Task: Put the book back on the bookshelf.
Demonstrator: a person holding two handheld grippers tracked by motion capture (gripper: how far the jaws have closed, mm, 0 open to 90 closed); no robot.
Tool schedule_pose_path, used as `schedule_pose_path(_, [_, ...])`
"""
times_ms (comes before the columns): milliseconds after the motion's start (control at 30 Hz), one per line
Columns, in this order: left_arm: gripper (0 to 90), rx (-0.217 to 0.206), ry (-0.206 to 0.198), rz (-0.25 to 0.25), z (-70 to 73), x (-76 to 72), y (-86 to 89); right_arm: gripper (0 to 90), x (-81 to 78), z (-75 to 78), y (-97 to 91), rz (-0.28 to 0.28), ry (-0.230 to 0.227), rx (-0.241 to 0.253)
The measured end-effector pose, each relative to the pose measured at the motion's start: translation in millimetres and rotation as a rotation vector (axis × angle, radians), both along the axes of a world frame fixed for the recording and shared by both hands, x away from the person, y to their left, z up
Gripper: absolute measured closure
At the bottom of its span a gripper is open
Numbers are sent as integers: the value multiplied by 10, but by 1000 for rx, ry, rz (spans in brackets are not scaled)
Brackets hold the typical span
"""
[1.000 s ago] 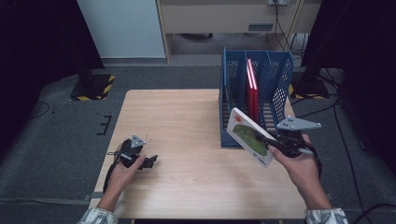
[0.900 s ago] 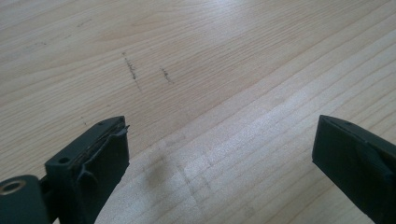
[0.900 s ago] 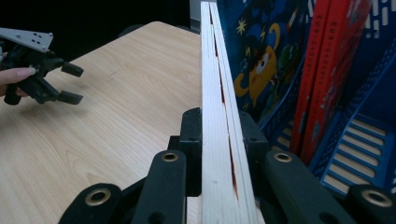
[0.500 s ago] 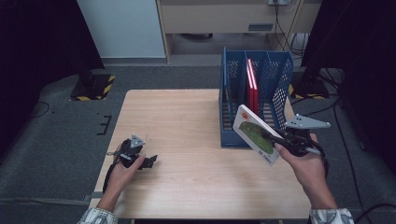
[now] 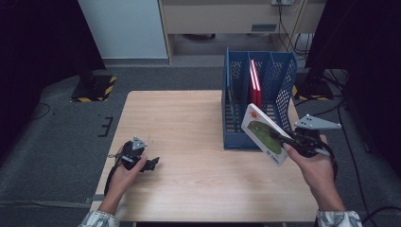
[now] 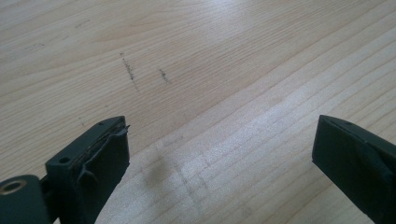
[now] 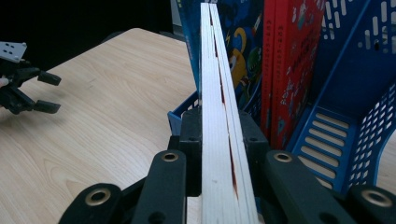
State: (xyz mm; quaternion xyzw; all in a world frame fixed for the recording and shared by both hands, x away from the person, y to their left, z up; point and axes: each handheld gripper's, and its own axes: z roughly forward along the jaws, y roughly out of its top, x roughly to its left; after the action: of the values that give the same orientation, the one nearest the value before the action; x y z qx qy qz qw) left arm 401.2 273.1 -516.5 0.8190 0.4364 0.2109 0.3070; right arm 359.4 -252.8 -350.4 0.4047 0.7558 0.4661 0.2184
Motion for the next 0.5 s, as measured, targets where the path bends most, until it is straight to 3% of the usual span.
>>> schedule_pose_path(500, [33, -2, -1, 0, 3, 1, -1, 765, -13, 30, -117, -30, -5, 3])
